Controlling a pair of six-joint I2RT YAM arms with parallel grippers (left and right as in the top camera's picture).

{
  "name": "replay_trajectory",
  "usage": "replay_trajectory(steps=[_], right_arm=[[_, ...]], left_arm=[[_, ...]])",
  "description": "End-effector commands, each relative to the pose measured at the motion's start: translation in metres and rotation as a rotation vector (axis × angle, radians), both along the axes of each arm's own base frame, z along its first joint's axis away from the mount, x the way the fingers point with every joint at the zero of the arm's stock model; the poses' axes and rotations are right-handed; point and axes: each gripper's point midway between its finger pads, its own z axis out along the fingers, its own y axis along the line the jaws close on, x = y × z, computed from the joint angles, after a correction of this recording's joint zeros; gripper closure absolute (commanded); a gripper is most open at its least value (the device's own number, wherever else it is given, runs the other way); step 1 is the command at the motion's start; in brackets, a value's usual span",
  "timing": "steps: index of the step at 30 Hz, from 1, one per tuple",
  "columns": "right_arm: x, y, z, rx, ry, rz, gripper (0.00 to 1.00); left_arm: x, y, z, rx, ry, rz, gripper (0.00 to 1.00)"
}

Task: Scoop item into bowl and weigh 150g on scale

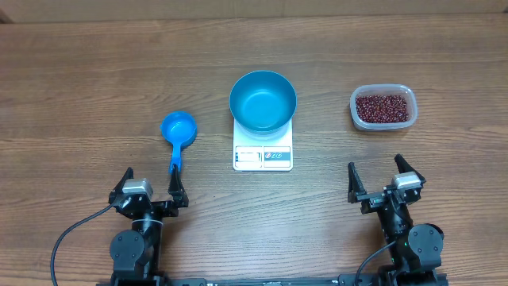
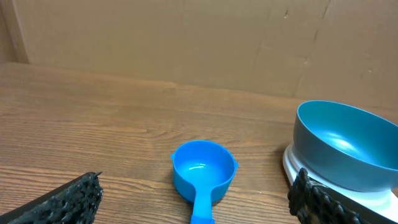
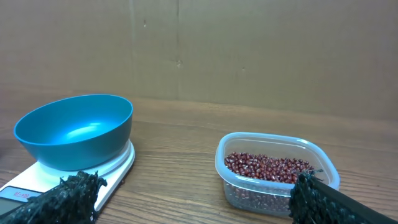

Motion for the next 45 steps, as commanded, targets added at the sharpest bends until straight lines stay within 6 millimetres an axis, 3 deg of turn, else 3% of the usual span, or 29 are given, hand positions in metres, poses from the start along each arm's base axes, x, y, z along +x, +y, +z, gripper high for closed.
replay_trajectory(steps=[1,45], right_arm=[[0.0000,0.0003,-0.0015,0.002,-0.005,0.001,0.00],[0.0000,0.0003,-0.0015,0.002,-0.005,0.001,0.00]], left_arm=[[-0.0003,0.0028,0.0012,-0.006,-0.009,0.015,0.01],[-0.0004,0.0061,0.0021,-0.003,-0.013,0.033,0.00]])
